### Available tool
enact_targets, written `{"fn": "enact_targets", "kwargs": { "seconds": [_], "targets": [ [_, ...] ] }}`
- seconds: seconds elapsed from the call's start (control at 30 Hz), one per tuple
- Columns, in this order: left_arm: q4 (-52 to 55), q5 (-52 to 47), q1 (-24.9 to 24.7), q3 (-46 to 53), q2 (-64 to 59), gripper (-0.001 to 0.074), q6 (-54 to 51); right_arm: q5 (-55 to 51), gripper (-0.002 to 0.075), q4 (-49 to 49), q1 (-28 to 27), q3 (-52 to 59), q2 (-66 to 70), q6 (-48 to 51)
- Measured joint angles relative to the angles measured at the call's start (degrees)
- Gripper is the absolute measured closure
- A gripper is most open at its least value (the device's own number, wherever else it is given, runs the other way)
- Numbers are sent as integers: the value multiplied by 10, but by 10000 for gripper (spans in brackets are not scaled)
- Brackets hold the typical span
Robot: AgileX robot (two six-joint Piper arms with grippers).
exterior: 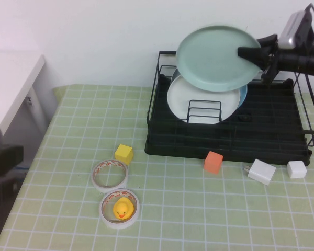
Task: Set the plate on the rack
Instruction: Place the plate on the rack
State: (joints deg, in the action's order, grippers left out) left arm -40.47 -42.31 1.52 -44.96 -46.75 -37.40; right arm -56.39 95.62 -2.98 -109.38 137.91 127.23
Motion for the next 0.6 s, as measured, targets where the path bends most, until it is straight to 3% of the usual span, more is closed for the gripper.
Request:
{"fn": "enact_targets", "kwargs": {
  "seconds": [0.6],
  "targets": [
    [20,-34,0,9,4,736,22,101,602,-89,63,-10,19,41]
  ]
}}
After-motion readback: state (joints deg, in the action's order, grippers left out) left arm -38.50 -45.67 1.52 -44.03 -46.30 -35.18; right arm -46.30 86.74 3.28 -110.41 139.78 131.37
